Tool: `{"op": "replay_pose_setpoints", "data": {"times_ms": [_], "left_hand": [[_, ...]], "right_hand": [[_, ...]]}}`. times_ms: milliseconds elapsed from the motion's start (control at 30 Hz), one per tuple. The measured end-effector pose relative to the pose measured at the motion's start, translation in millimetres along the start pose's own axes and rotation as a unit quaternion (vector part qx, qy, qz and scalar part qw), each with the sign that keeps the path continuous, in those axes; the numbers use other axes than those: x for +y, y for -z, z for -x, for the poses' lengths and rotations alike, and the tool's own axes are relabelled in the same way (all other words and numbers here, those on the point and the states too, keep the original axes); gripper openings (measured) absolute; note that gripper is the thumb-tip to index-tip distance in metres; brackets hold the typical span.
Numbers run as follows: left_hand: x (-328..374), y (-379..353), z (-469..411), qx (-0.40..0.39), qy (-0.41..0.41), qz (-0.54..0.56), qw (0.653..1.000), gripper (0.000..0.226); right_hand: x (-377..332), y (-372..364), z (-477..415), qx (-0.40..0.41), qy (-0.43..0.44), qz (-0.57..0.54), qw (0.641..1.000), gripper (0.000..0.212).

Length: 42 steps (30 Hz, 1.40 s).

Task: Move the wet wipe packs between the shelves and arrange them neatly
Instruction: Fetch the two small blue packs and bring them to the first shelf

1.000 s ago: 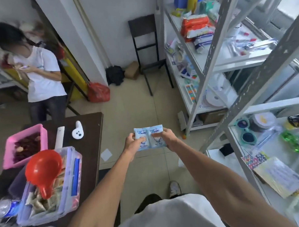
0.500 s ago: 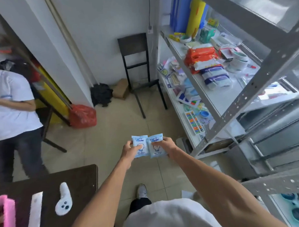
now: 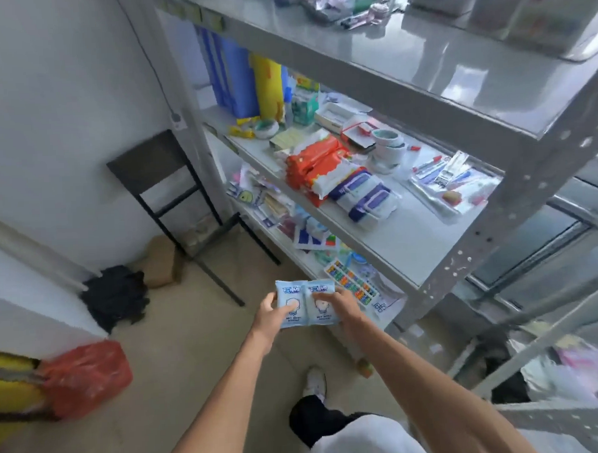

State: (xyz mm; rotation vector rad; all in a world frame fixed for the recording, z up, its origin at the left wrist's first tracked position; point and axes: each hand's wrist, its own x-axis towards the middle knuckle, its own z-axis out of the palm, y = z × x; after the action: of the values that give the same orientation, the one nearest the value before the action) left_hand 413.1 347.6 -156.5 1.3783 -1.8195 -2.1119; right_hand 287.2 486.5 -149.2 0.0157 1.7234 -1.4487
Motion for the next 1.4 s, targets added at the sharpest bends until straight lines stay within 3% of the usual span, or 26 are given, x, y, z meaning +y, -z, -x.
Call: {"op": "replay_pose_setpoints", "data": {"times_ms": [133, 200, 267, 433, 567, 633, 700, 767, 867, 933, 1033, 1133, 1400], "left_hand": [[79, -46, -51, -0.113, -0.024, -0.107, 0.987, 0.037], [115, -79, -73, -0.167, -0.050, -0.142, 0.974, 0.029], [142, -114, -92, -0.198, -0.073, -0.178, 0.961, 0.025], [174, -195, -122, -0.256, -0.113, -0.275, 0.920, 0.044], [188, -239, -128, -0.268, -0.160, -0.355, 0.881, 0.041], [190, -254, -134, -0.277, -0.178, -0.399, 0.856, 0.048], [190, -261, -140, -0.277, -0.211, -0.478, 0.806, 0.055], [189, -263, -145, -0.268, -0.283, -0.582, 0.714, 0.062], [183, -265, -148, -0.258, -0.408, -0.691, 0.538, 0.067], [174, -264, -150, -0.280, -0.404, -0.726, 0.481, 0.083], [166, -262, -156, -0.317, -0.372, -0.745, 0.453, 0.100], [167, -258, -155, -0.322, -0.370, -0.749, 0.445, 0.100], [171, -260, -140, -0.320, -0.322, -0.748, 0.484, 0.086]], "right_hand": [[-35, 33, -38, 0.123, 0.051, -0.084, 0.987, 0.014], [-47, 54, -55, 0.187, 0.061, -0.123, 0.973, 0.013], [-52, 74, -67, 0.236, 0.053, -0.170, 0.955, 0.025], [-56, 108, -85, 0.368, 0.049, -0.247, 0.895, 0.045], [-66, 124, -96, 0.504, 0.013, -0.194, 0.841, 0.052], [-75, 134, -98, 0.540, 0.006, -0.159, 0.827, 0.042], [-83, 143, -97, 0.562, -0.015, -0.103, 0.820, 0.032], [-87, 152, -96, 0.565, -0.045, -0.053, 0.822, 0.031], [-85, 157, -102, 0.561, -0.083, 0.020, 0.823, 0.032], [-79, 156, -109, 0.576, -0.099, 0.058, 0.810, 0.039], [-80, 146, -111, 0.590, -0.145, 0.105, 0.788, 0.041], [-81, 144, -113, 0.591, -0.162, 0.157, 0.774, 0.039], [-88, 144, -122, 0.568, -0.157, 0.194, 0.784, 0.048]]}}
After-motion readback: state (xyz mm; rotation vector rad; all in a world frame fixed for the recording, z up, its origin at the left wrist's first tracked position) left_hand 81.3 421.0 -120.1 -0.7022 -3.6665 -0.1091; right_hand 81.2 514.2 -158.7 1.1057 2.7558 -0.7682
